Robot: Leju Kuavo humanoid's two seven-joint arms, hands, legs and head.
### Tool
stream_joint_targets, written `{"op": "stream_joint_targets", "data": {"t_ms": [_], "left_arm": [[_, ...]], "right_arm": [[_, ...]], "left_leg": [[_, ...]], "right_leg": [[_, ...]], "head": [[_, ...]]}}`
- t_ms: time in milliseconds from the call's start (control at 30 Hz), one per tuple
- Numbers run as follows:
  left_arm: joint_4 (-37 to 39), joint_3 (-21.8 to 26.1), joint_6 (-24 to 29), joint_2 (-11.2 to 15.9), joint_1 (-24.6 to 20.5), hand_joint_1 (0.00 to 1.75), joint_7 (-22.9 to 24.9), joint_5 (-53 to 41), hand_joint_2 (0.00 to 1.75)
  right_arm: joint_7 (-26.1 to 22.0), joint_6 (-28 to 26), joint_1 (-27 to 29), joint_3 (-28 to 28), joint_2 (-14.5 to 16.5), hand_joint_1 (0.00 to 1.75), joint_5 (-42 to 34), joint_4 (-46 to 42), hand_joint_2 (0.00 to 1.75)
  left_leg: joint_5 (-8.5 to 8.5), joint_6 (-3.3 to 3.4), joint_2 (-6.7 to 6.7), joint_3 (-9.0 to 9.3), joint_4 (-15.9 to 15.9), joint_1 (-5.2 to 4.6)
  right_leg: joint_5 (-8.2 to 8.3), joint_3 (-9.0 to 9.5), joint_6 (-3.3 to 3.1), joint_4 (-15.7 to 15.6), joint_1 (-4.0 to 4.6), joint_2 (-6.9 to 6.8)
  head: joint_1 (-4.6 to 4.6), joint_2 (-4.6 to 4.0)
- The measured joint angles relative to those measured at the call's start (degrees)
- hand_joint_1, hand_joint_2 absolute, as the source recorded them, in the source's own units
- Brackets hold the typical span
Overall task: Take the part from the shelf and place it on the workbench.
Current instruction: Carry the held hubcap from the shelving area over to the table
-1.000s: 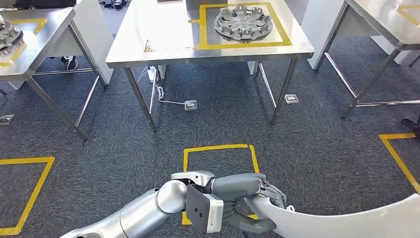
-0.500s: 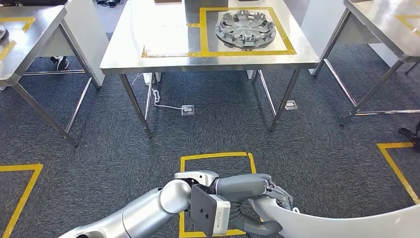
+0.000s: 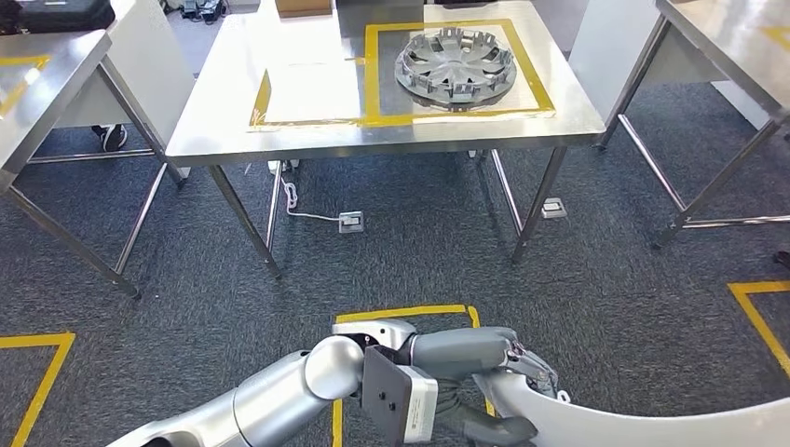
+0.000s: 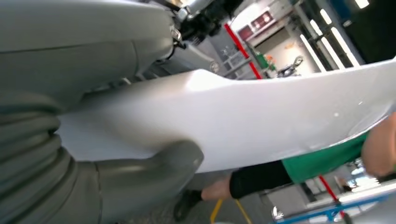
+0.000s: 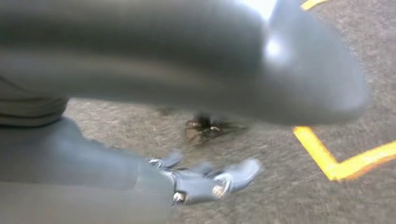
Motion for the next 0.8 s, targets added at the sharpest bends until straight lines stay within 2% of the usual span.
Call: {"op": "stream_joint_targets", "data": {"t_ms": [33,67,100,133,167,200,267,300,333,400,433,467,500,533,600,633,667,700,767,800], "left_arm": [[0.0,0.1,0.1,0.1,0.2,1.75,0.0,0.0,1.75],[0.0,0.2,0.3,0.3,0.5,1.75,0.0,-0.1,1.75],[0.0,0.3,0.4,0.5,0.8,1.75,0.0,-0.2,1.75],[0.0,0.3,0.5,0.7,1.1,1.75,0.0,-0.2,1.75],[0.0,0.4,0.5,0.9,1.3,1.75,0.0,-0.3,1.75],[0.0,0.5,0.5,1.0,1.4,1.75,0.0,-0.4,1.75],[0.0,0.6,0.6,1.3,1.6,1.75,0.0,-0.7,1.75],[0.0,0.7,0.6,1.4,1.8,1.75,-0.1,-0.9,1.75],[0.0,0.7,0.7,1.5,1.9,1.75,-0.2,-1.1,1.75],[-0.1,1.0,0.8,1.3,2.0,1.75,-0.5,-1.4,1.75],[-0.2,1.1,0.9,1.2,2.0,1.75,-0.6,-1.5,1.75],[-0.2,1.2,0.9,1.0,2.0,1.75,-0.7,-1.6,1.75],[-0.3,1.2,1.0,1.0,2.0,1.75,-0.7,-1.7,1.75],[-0.2,1.3,1.0,1.0,2.0,1.75,-0.7,-1.7,1.75],[-0.2,1.6,1.0,1.0,2.2,1.75,-0.7,-1.9,1.75],[-0.1,1.7,1.1,1.0,2.3,1.75,-0.7,-2.0,1.75],[0.0,1.9,1.1,1.0,2.4,1.75,-0.7,-2.0,1.75],[0.0,2.0,1.2,1.1,2.6,1.75,-0.7,-2.0,1.75],[0.1,2.1,1.2,1.2,2.8,1.75,-0.7,-2.1,1.75],[0.1,2.2,1.3,1.2,2.9,1.75,-0.8,-2.1,1.75]], "right_arm": [[0.0,0.0,0.0,0.0,0.0,0.00,0.1,0.0,0.00],[0.1,0.0,0.1,0.0,0.0,0.00,0.2,0.0,0.00],[0.2,0.0,0.1,0.0,0.0,0.00,0.3,0.0,0.00],[0.2,0.0,0.1,0.0,0.0,0.00,0.3,0.0,0.00],[0.3,0.0,0.2,0.0,0.0,0.00,0.3,0.0,0.00],[0.3,0.0,0.2,0.0,0.0,0.00,0.3,0.0,0.00],[0.7,0.0,0.1,0.0,0.1,0.00,0.3,0.0,0.00],[1.0,0.0,0.1,0.0,0.2,0.00,0.3,0.0,0.00],[1.2,0.0,0.0,0.0,0.3,0.00,0.3,0.0,0.00],[1.5,-0.1,-0.1,0.0,0.2,0.00,0.3,0.0,0.00],[1.6,-0.1,-0.2,0.0,0.2,0.00,0.3,0.0,0.00],[1.8,0.0,-0.3,0.0,0.1,0.00,0.3,0.0,0.00],[2.0,0.0,-0.5,0.0,0.1,0.00,0.4,0.0,0.00],[2.1,0.1,-0.6,0.0,0.1,0.00,0.4,0.0,0.00],[2.2,0.2,-0.5,0.0,0.0,0.00,0.7,0.0,0.00],[2.2,0.1,-0.4,0.0,0.0,0.00,0.8,0.0,0.00],[2.2,0.1,-0.3,0.0,-0.1,0.00,0.9,0.0,0.00],[2.3,0.0,-0.3,0.1,-0.2,0.00,1.0,0.0,0.00],[2.3,0.0,-0.2,0.1,-0.3,0.00,1.0,0.0,0.00],[2.4,0.0,-0.1,0.1,-0.3,0.00,1.0,0.0,0.00]], "left_leg": [[-1.13,-0.20,0.04,-2.76,3.6,0.01],[-2.99,-0.33,0.05,-5.38,6.2,0.02],[-4.87,-0.38,0.05,-7.46,7.5,0.02],[-6.04,-0.31,0.05,-8.79,7.3,0.01],[-5.86,-0.11,0.05,-9.41,5.6,-0.01],[-3.79,0.22,0.06,-9.49,2.7,-0.10],[3.51,1.15,0.07,-9.37,-3.7,-0.50],[6.37,1.54,0.01,-9.13,-5.8,-0.73],[8.02,1.90,-0.08,-8.87,-6.9,-0.84],[8.23,2.54,-0.25,-7.54,-7.4,-0.72],[8.24,2.90,-0.26,-6.77,-7.7,-0.56],[8.00,3.23,-0.24,-6.02,-7.8,-0.45],[7.66,3.47,-0.24,-5.29,-7.9,-0.34],[7.14,3.65,-0.24,-4.80,-7.9,-0.34],[5.94,3.78,-0.47,-3.72,-7.9,-0.34],[5.25,3.74,-0.63,-2.98,-7.9,-0.34],[4.50,3.64,-0.76,-2.09,-7.9,-0.33],[3.69,3.49,-0.84,-1.09,-7.9,-0.32],[2.06,3.08,-0.92,0.57,-7.8,-0.42],[1.29,2.78,-0.97,1.10,-7.8,-0.53]], "right_leg": [[-0.65,0.73,-0.17,0.0,0.01,0.01],[-1.37,1.52,-0.25,0.0,0.02,0.06],[-2.15,2.41,-0.29,0.0,0.04,0.15],[-2.95,3.41,-0.30,0.0,0.06,0.28],[-3.79,4.48,-0.29,-0.1,0.09,0.40],[-4.61,5.55,-0.23,-0.1,0.13,0.48],[-6.23,7.25,0.13,-0.1,0.27,0.63],[-7.05,7.91,0.45,-0.2,0.34,0.69],[-7.49,8.53,0.83,-0.1,0.43,0.77],[-7.58,9.41,1.54,0.7,0.52,0.78],[-6.90,8.97,1.78,2.5,0.55,0.74],[-6.37,7.53,1.97,5.1,0.53,0.66],[-6.29,5.25,2.12,8.4,0.48,0.59],[-6.99,2.61,2.26,11.6,0.45,0.55],[-11.00,-1.94,2.67,15.1,0.37,0.54],[-12.72,-3.31,2.86,14.9,0.34,0.53],[-13.06,-4.04,2.98,13.4,0.30,0.52],[-11.44,-4.19,2.98,10.7,0.26,0.50],[-3.90,-3.66,2.67,4.3,0.28,0.34],[-0.83,-3.29,2.34,2.3,0.39,0.28]], "head": [[-0.11,0.00],[-0.18,0.00],[-0.23,0.00],[-0.27,0.00],[-0.33,0.00],[-0.40,0.00],[-0.54,0.00],[-0.61,0.00],[-0.63,0.00],[-0.64,0.00],[-0.58,0.00],[-0.47,0.00],[-0.33,0.00],[-0.20,0.00],[-0.02,0.00],[0.07,0.00],[0.14,0.00],[0.22,0.00],[0.37,0.00],[0.42,0.00]]}}
